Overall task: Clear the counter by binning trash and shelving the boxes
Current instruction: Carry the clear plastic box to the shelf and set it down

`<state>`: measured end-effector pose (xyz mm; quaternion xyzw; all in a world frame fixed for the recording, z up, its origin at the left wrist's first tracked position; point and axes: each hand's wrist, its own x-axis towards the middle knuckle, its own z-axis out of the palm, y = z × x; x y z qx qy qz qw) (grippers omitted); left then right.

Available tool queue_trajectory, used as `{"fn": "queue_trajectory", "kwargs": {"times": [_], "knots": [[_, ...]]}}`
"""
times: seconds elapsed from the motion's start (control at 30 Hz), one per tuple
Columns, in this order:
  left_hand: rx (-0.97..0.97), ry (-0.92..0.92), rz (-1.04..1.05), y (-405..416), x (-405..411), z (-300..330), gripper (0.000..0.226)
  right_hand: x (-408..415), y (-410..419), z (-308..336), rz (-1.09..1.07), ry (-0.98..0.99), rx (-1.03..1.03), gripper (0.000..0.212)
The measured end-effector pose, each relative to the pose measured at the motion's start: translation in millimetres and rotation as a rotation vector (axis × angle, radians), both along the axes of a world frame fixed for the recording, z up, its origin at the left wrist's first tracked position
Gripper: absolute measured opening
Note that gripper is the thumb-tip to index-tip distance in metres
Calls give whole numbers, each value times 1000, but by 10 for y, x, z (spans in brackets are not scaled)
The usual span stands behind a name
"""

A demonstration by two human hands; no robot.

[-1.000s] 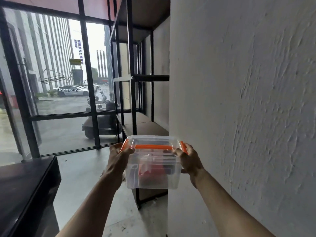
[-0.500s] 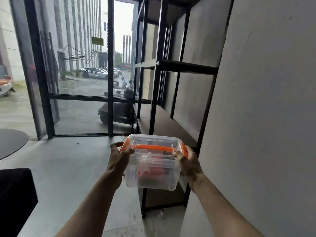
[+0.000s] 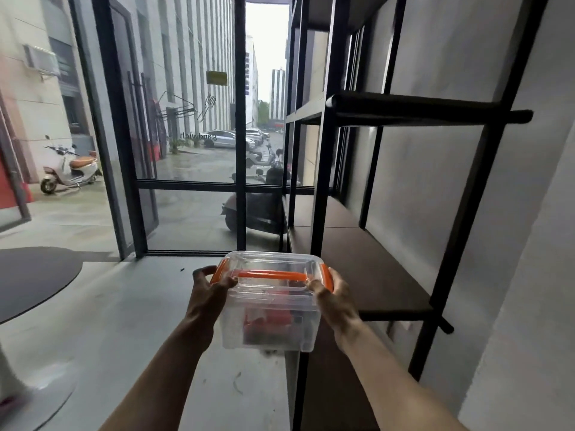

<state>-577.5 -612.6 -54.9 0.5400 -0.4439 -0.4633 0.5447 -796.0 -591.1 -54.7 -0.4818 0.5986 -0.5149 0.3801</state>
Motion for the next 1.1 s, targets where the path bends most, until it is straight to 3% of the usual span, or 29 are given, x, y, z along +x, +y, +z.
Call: {"fn": "queue_trajectory", "kwargs": {"times": [0.13, 0.47, 0.73, 0.93, 1.1], "knots": [[15, 9, 42, -758, -166, 106, 65, -148, -934, 79, 51, 10, 5, 71], [-1, 22, 126, -2400, 16, 253, 83, 22, -2863, 148, 122, 81, -30, 61], [-20, 62, 144, -4171, 634, -133, 56, 674, -4542, -71, 137, 68, -25, 65], [-4, 56, 93, -5814, 1220, -101, 62, 1229, -6053, -31, 63, 52, 9, 65], [10, -8, -26, -7069, 1258, -65, 64, 1242, -7069, -68, -48, -26, 9, 64]]}}
